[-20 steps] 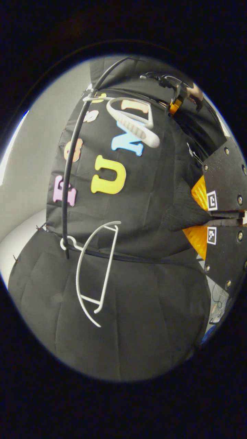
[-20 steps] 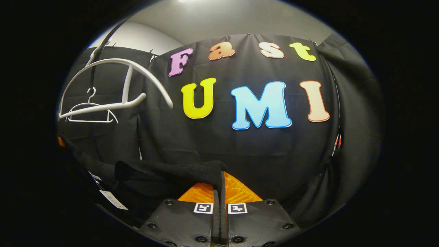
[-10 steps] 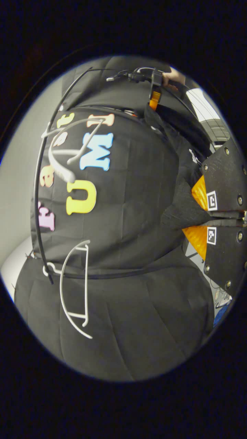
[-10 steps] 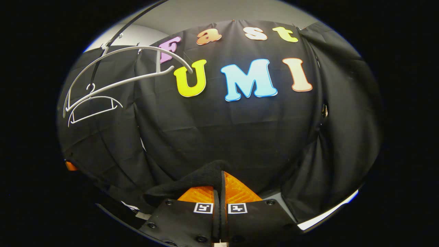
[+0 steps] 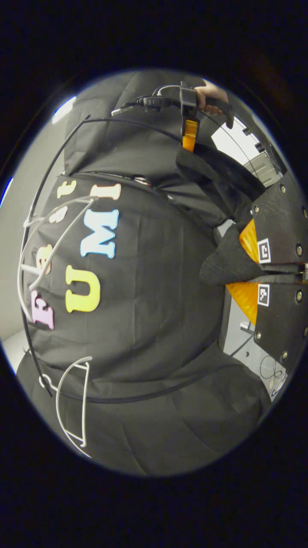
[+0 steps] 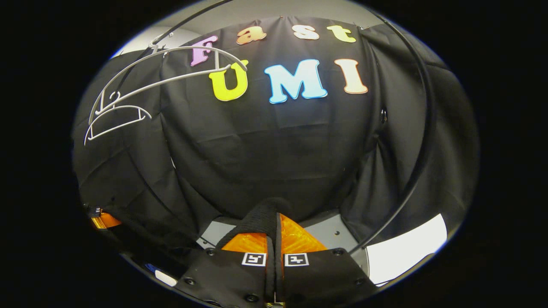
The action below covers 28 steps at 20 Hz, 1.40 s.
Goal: Grasp the clothes on the hanger with both hands and then place them into the laundry hamper below.
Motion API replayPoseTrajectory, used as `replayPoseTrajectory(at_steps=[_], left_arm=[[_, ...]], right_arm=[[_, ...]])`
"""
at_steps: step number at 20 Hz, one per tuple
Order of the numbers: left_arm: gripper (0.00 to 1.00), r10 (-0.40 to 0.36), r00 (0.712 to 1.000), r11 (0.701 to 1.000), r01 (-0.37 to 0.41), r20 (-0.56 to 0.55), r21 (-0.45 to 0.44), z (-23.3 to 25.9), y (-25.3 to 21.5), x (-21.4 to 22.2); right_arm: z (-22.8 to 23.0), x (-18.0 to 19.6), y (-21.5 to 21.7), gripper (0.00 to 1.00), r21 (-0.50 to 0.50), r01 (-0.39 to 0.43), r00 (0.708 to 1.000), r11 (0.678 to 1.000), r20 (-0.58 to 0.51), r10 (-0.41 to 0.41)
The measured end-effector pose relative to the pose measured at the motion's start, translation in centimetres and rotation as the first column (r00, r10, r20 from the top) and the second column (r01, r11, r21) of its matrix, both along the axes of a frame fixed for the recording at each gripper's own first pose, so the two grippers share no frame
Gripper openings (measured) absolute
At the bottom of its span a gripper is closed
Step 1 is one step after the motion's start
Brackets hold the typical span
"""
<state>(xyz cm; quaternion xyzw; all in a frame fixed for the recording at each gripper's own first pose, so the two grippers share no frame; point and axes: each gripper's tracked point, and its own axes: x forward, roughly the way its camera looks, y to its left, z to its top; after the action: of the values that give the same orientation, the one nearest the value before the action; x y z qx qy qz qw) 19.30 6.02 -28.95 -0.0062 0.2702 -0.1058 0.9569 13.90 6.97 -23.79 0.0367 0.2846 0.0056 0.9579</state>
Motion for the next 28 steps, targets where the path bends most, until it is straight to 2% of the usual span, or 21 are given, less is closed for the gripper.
replayPoseTrajectory(at_steps=[7, 13, 18, 26, 27, 28], left_arm=[[0.03, -0.017, 0.995, 1.000, 0.017, -0.099, 0.006, -6.5, -1.4, -0.3], [0.04, 0.028, 0.980, 1.000, -0.027, -0.198, 0.012, -12.5, -1.0, -1.3], [0.04, 0.024, 0.966, 0.998, -0.010, -0.256, 0.054, -16.6, -0.9, -2.5], [0.06, 0.001, 0.962, 0.997, 0.019, -0.274, 0.071, -19.0, -1.5, -3.3], [0.06, -0.001, 0.961, 0.997, 0.021, -0.277, 0.071, -19.1, -1.5, -3.1], [0.02, -0.001, 0.960, 0.997, 0.021, -0.279, 0.071, -19.1, -1.6, -2.9]], right_arm=[[-5.0, -4.2, 0.2, 0.02, 0.051, 0.080, 0.988, 0.995, -0.139, -0.073], [-10.2, -6.1, 3.3, 0.02, 0.067, 0.030, 0.971, 0.997, -0.239, -0.013], [-14.7, -6.3, 5.6, 0.02, 0.088, 0.022, 0.946, 0.996, -0.323, 0.007], [-17.1, -7.6, 5.2, 0.00, 0.078, 0.073, 0.927, 0.994, -0.373, -0.038], [-17.0, -7.6, 5.0, 0.03, 0.078, 0.080, 0.926, 0.994, -0.375, -0.045], [-17.0, -7.6, 5.0, 0.03, 0.080, 0.085, 0.925, 0.993, -0.378, -0.048]])
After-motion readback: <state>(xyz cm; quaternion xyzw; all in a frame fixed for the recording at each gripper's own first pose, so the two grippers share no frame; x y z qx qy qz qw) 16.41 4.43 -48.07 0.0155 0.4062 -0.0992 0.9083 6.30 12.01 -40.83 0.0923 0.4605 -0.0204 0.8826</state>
